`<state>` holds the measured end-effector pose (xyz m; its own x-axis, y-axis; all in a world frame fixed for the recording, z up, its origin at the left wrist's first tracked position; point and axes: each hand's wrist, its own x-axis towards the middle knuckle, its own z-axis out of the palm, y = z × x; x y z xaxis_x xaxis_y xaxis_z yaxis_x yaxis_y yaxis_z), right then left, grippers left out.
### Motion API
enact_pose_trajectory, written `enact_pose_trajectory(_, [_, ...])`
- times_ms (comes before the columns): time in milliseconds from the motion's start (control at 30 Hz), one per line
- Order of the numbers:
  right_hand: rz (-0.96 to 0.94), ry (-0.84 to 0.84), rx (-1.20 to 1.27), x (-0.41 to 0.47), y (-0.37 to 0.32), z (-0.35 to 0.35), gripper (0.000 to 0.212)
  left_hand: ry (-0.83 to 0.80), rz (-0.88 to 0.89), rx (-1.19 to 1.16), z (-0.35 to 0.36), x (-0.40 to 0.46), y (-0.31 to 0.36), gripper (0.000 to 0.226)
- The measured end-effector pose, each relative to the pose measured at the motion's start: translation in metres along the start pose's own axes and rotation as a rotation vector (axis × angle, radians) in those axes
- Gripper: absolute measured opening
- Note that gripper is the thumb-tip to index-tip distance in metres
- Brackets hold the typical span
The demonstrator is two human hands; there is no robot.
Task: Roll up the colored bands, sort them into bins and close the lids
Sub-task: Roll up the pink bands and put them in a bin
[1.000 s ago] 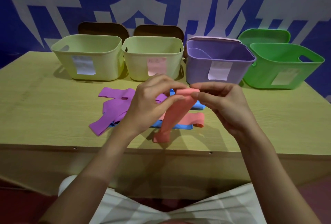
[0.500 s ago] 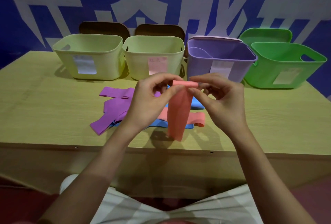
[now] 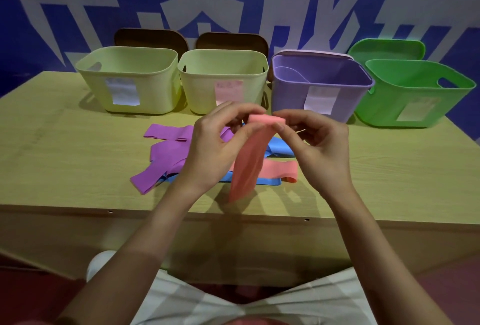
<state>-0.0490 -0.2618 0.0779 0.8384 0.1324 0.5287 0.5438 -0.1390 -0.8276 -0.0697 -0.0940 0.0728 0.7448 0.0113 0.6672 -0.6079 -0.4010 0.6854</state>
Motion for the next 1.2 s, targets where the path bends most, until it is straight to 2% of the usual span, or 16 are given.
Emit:
enact_pose_trajectory(167, [0.058, -0.011, 0.081, -0.002, -0.003, 0.001, 0.012, -0.001, 0.019, 0.045, -0.003, 0.000, -0.003, 0.022])
enact_pose_trajectory(300, [0.051, 0.012, 0.091, -0.003, -0.004, 0.003, 0.014, 0.058, 0.062, 0.154, -0.001, -0.001, -0.002, 0.018])
enact_pose_trajectory(500, [-0.001, -0.033, 0.021, -0.003, -0.001, 0.003, 0.030, 0.097, 0.035, 0.197, 0.001, -0.001, -0.002, 0.017])
enact_pose_trajectory(800, [0.011, -0.020, 0.012, 0.000, 0.003, 0.004, 0.018, 0.086, 0.111, 0.365, -0.002, 0.002, -0.005, 0.021])
enact_pose_trajectory(1033, [0.097, 0.044, 0.140, -0.003, 0.001, 0.011, 0.019, 0.073, 0.055, 0.175, 0.000, -0.002, -0.002, 0.023])
enact_pose_trajectory(1200, [0.125, -0.016, 0.182, -0.004, -0.002, 0.009, 0.023, 0.064, 0.052, 0.182, -0.001, -0.002, -0.004, 0.019])
